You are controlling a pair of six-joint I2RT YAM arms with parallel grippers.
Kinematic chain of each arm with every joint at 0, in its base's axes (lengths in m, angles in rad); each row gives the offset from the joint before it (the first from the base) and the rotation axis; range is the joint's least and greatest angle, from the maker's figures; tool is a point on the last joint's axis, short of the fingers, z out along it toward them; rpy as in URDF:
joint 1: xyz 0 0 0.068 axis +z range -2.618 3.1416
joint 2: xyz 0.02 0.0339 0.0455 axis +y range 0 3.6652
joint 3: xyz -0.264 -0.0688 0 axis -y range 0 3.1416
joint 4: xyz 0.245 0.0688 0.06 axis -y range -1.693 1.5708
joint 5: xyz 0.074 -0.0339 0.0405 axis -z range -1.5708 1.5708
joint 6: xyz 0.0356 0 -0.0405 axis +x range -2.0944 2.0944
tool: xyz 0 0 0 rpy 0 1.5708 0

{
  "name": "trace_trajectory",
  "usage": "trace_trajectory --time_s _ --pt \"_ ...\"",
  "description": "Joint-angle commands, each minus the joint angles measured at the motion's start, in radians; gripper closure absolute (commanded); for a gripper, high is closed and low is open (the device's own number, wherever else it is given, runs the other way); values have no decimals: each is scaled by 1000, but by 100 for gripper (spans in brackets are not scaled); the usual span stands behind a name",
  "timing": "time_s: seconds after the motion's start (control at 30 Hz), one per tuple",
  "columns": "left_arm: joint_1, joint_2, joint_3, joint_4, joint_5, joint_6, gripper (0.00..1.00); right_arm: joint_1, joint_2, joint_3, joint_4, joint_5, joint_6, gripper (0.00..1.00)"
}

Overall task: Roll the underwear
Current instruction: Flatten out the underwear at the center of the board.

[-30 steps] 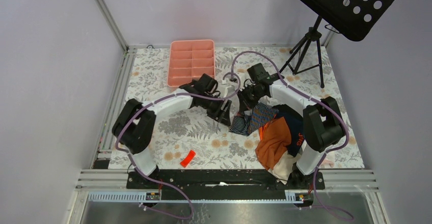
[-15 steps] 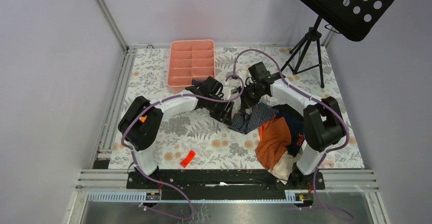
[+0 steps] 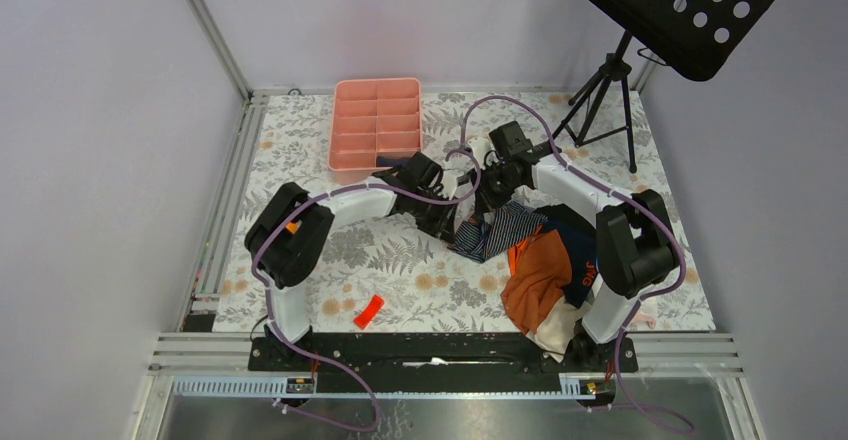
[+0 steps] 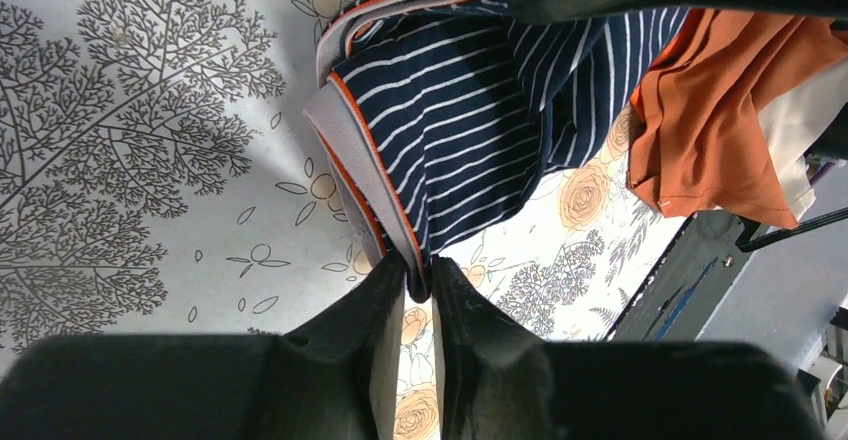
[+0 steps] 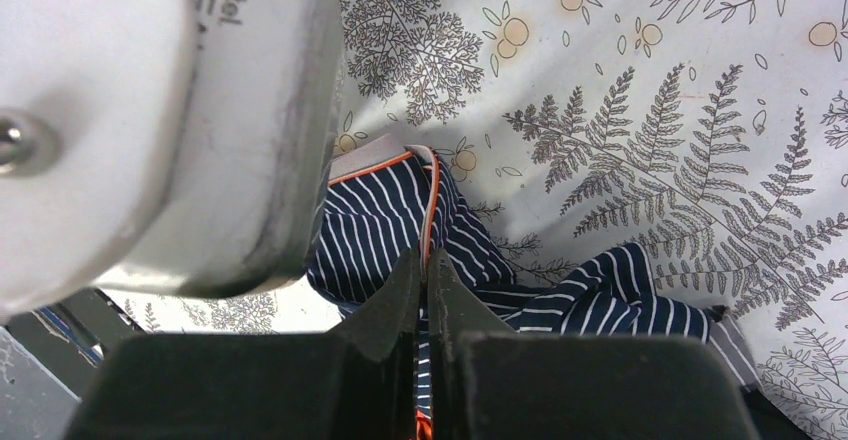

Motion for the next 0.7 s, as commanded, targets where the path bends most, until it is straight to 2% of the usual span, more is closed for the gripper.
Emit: trace_trajectory --time_s 0.0,0.1,0.33,0.5,0.67 --pt "-10 13 51 18 -21 16 85 11 -26 -1 25 -31 -17 100" --pt "-7 2 71 -6 -20 50 100 12 -23 3 22 -32 -13 100" --pt "57 -148 86 -189 -31 241 100 -45 -78 88 -9 -61 19 100" --pt "117 -345 56 -289 -149 446 100 -86 -199 107 -16 -84 40 100" --pt "182 -474 72 -405 -237 552 100 -91 -302 101 -15 -72 26 100"
